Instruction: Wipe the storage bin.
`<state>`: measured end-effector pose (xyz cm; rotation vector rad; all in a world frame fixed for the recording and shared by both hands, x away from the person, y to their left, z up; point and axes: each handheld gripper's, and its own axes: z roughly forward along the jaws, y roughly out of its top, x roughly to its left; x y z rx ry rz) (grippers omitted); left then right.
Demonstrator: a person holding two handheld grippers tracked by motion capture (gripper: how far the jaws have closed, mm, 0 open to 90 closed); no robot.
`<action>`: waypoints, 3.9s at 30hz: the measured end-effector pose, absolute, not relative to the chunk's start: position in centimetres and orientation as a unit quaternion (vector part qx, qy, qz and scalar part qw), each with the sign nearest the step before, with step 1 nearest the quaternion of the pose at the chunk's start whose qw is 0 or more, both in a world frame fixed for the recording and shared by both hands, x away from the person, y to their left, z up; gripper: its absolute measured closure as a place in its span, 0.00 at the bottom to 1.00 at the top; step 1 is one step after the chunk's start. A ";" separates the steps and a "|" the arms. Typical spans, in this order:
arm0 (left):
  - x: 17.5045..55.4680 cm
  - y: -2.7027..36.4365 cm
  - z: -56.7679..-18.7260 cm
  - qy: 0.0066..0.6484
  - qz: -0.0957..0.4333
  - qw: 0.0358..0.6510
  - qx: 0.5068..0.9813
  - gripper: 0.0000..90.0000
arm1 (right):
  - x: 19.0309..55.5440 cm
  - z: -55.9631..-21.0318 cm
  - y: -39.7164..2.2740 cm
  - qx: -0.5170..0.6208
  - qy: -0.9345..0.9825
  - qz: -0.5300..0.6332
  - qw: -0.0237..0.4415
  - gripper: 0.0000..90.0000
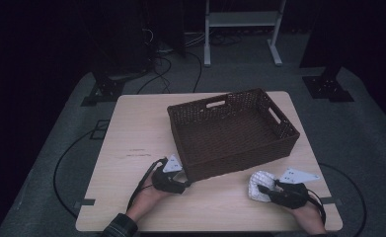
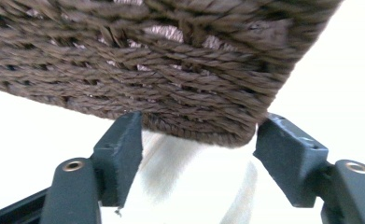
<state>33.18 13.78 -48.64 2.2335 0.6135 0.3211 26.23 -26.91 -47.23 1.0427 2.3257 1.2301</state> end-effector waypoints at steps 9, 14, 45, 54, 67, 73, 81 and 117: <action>32.0 16.8 -46.1 0.234 0.086 0.439 0.863 0.79 | 26.2 -47.1 -27.2 0.369 0.807 0.433 0.158 0.69; 32.3 17.9 -44.6 0.243 0.070 0.456 0.853 0.99 | 26.2 -47.2 -27.2 0.368 0.808 0.433 0.157 0.69; 34.2 14.5 -40.9 0.197 0.059 0.518 0.830 1.00 | 26.1 -47.1 -27.1 0.367 0.807 0.434 0.159 0.69; 33.4 11.0 -41.0 0.173 0.040 0.522 0.834 1.00 | 26.0 -47.0 -27.3 0.369 0.806 0.435 0.162 0.69; 34.7 11.7 -39.4 0.196 0.066 0.513 0.833 0.75 | 26.0 -47.0 -27.4 0.369 0.805 0.435 0.165 0.69; 37.3 12.8 -37.9 0.209 0.098 0.500 0.835 0.57 | 26.0 -47.0 -27.5 0.372 0.804 0.434 0.165 0.69; 41.5 14.3 -36.2 0.225 0.141 0.493 0.828 0.51 | 26.1 -47.0 -27.6 0.375 0.802 0.435 0.164 0.69; 53.8 12.9 -38.9 0.267 0.102 0.406 0.868 0.91 | 26.1 -47.1 -27.8 0.375 0.803 0.431 0.173 0.69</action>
